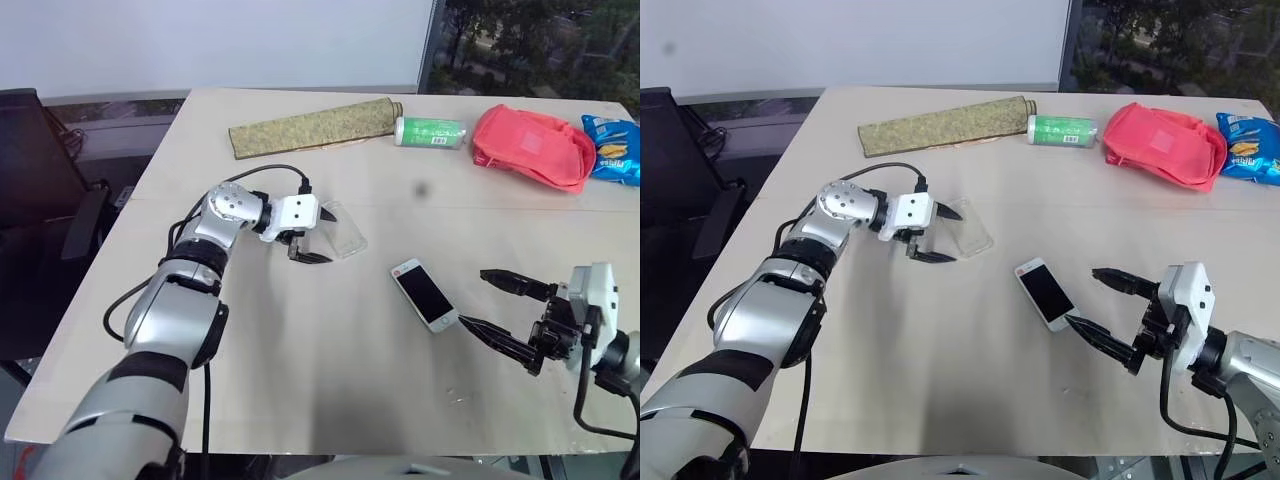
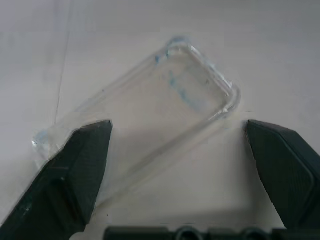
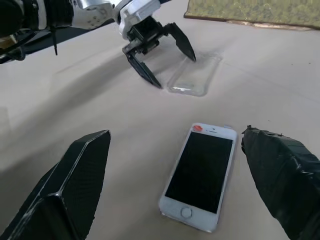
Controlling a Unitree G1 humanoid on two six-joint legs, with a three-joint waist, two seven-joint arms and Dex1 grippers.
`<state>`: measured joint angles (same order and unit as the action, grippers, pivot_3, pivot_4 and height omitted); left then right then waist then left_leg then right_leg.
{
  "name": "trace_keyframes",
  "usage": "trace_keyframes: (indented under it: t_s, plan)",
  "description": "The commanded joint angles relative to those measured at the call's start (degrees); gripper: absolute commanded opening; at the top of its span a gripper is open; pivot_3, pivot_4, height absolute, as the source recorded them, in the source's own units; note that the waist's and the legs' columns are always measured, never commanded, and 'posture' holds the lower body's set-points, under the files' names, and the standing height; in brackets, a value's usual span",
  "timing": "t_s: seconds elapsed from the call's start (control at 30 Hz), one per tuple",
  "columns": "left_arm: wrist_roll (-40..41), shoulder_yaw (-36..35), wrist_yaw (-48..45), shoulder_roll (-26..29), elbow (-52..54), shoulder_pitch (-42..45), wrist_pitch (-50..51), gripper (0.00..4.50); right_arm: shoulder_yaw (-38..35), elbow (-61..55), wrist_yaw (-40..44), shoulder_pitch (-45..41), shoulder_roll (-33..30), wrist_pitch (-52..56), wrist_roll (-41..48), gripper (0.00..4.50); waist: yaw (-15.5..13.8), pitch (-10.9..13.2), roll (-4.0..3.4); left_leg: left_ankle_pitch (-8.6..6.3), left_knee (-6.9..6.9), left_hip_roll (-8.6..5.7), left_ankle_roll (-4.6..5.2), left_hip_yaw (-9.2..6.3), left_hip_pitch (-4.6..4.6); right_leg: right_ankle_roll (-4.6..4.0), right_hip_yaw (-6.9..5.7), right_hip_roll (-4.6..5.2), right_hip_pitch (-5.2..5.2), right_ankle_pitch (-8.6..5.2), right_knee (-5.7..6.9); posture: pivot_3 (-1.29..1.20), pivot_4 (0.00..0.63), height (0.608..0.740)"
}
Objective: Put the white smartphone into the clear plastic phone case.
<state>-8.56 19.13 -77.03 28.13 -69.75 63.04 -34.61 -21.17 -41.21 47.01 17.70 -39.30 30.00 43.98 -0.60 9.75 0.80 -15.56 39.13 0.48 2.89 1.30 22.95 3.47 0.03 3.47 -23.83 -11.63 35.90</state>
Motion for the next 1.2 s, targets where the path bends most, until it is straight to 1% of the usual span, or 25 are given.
trace_keyframes:
  t_s: [0.03,0.13,0.17,0.23,0.27,0.3,0.37,0.47,0.57,0.63,0.73,0.8,0.87,0.9,0.97,1.03,1.1,1.2]
  plan:
    - [-5.2,2.8,-1.0,1.4,-3.2,0.6,0.9,4.5,-0.9,-1.4,-0.5,0.9,0.0,-0.9,0.3,4.44,0.1,0.0,0.03,0.0,0.0,0.0,0.0,0.0,-0.01,0.0,0.0,0.0,0.01,0.0,0.0,0.0,0.15,0.74]
    - [-5.8,2.7,-1.1,0.9,-4.3,1.3,2.7,4.5,-0.9,-1.1,-0.4,1.1,-0.2,-1.4,-0.2,4.44,0.4,-0.1,0.09,0.0,0.02,0.11,0.0,0.0,-0.09,-0.01,0.0,-0.13,0.05,-0.01,0.02,0.0,0.15,0.74]
    - [-5.8,2.5,-1.4,0.6,-4.4,1.4,3.1,3.97,-0.7,-1.1,-0.3,1.1,-0.2,-1.5,-0.3,4.5,0.5,-0.1,0.08,0.0,0.04,0.17,0.0,0.0,-0.15,-0.05,0.02,-0.2,0.08,-0.03,0.04,0.0,0.15,0.74]
    - [-5.8,2.2,-2.7,0.3,-4.5,1.5,3.7,3.28,-0.3,-0.9,-0.2,0.8,-0.3,-1.6,-0.5,4.5,0.7,-0.1,0.07,0.01,0.07,0.24,-0.01,-0.03,-0.23,-0.16,0.04,-0.31,0.11,-0.11,0.06,0.0,0.15,0.74]
    - [-5.8,2.1,-3.6,0.2,-4.6,1.5,4.1,2.78,0.0,-0.7,0.0,0.6,-0.3,-1.7,-0.7,4.5,0.7,-0.1,0.07,0.01,0.09,0.28,-0.01,-0.08,-0.25,-0.19,0.04,-0.36,0.12,-0.14,0.07,0.0,0.15,0.74]
    - [-5.8,2.0,-4.4,0.1,-4.6,1.6,4.6,2.42,0.2,-0.5,0.3,0.4,-0.4,-1.9,-0.9,4.5,0.6,-0.1,0.08,0.02,0.12,0.31,-0.02,-0.12,-0.26,-0.21,0.03,-0.4,0.13,-0.12,0.1,0.0,0.15,0.74]
    - [-6.3,2.3,-5.6,0.2,-4.6,1.7,5.8,1.42,0.6,-0.1,0.8,0.1,-0.6,-2.1,-1.2,4.5,0.6,-0.1,0.08,0.02,0.2,0.52,-0.03,-0.12,-0.27,-0.29,0.03,-0.48,0.13,-0.06,0.11,0.0,0.15,0.74]
    - [-6.0,2.0,-9.6,0.7,-4.3,1.9,7.9,0.06,1.9,0.9,1.2,-1.1,-0.7,-2.6,-1.9,4.5,0.7,-0.2,0.11,0.03,0.28,0.61,-0.04,-0.08,-0.28,-0.35,0.05,-0.54,0.13,-0.03,0.13,0.0,0.15,0.74]
    - [-5.4,1.5,-11.5,0.9,-3.5,1.3,7.7,0.02,2.5,1.5,1.5,-1.4,-0.7,-3.0,-2.4,4.5,1.0,-0.2,0.11,0.03,0.27,0.64,-0.04,-0.06,-0.28,-0.38,0.11,-0.6,0.12,-0.02,0.12,0.0,0.15,0.74]
    - [-2.3,-0.4,-14.4,0.1,-2.0,0.7,9.2,0.02,2.7,1.6,1.6,-1.5,-0.7,-3.1,-2.7,4.5,1.1,-0.2,0.11,0.01,0.22,0.63,-0.03,-0.06,-0.23,-0.57,0.13,-0.62,0.08,0.09,0.1,0.0,0.15,0.74]
    - [4.0,-0.1,-15.5,-0.5,3.8,-1.3,13.6,0.02,2.8,2.0,1.9,-1.4,-0.7,-3.3,-3.3,4.5,1.0,-0.2,0.11,0.0,0.18,0.62,-0.02,-0.06,-0.11,-0.38,0.15,-0.62,0.01,0.19,0.06,0.0,0.15,0.74]
    - [10.0,2.3,-15.5,0.8,12.7,-4.5,20.2,0.02,2.9,2.1,1.9,-1.4,-0.7,-3.4,-3.5,4.5,0.9,-0.2,0.11,-0.01,0.15,0.63,-0.01,-0.07,-0.08,-0.37,0.15,-0.61,0.0,0.19,0.02,0.0,0.15,0.74]
    - [16.2,4.8,-15.5,4.0,25.7,-8.8,30.4,0.02,3.1,2.3,1.9,-1.3,-0.7,-3.7,-3.8,4.5,0.9,-0.2,0.11,-0.03,0.14,0.63,0.01,-0.08,0.0,-0.34,0.18,-0.57,-0.04,0.18,-0.02,0.0,0.15,0.74]
    - [17.9,5.2,-15.5,5.3,31.0,-10.6,34.6,0.02,3.2,2.3,1.9,-1.3,-0.7,-3.7,-3.9,4.5,1.0,-0.2,0.1,-0.03,0.14,0.64,0.01,-0.06,-0.01,-0.34,0.2,-0.57,-0.04,0.18,-0.01,0.0,0.15,0.74]
    - [21.1,6.1,-15.5,9.4,45.1,-15.6,44.3,0.02,4.0,2.4,1.7,-1.5,-0.5,-3.9,-4.1,4.5,1.2,-0.1,0.09,-0.03,0.12,0.69,0.01,-0.04,0.03,-0.35,0.24,-0.55,-0.14,0.17,0.0,0.0,0.15,0.74]
    - [22.9,4.8,-14.4,11.2,56.8,-19.5,55.7,0.02,5.3,2.6,1.5,-2.1,-0.2,-4.0,-4.5,4.5,1.2,-0.1,0.06,-0.03,0.12,0.73,0.01,0.0,0.03,-0.49,0.28,-0.57,-0.17,0.09,0.01,0.0,0.15,0.74]
    - [25.3,3.2,-10.2,11.0,65.9,-22.1,65.7,0.02,7.0,3.1,1.2,-3.2,0.2,-4.0,-5.1,4.5,0.9,-0.1,0.07,-0.03,0.13,0.71,0.0,-0.01,-0.01,-0.56,0.27,-0.59,-0.16,0.05,0.06,0.0,0.15,0.74]
    - [27.5,2.1,-4.3,9.9,75.1,-25.1,75.4,0.02,9.1,3.7,0.1,-4.8,0.9,-3.7,-6.0,4.5,0.7,-0.1,0.06,0.0,0.2,0.71,-0.02,0.0,-0.1,-0.33,0.31,-0.59,-0.08,-0.08,0.07,0.0,0.15,0.74]
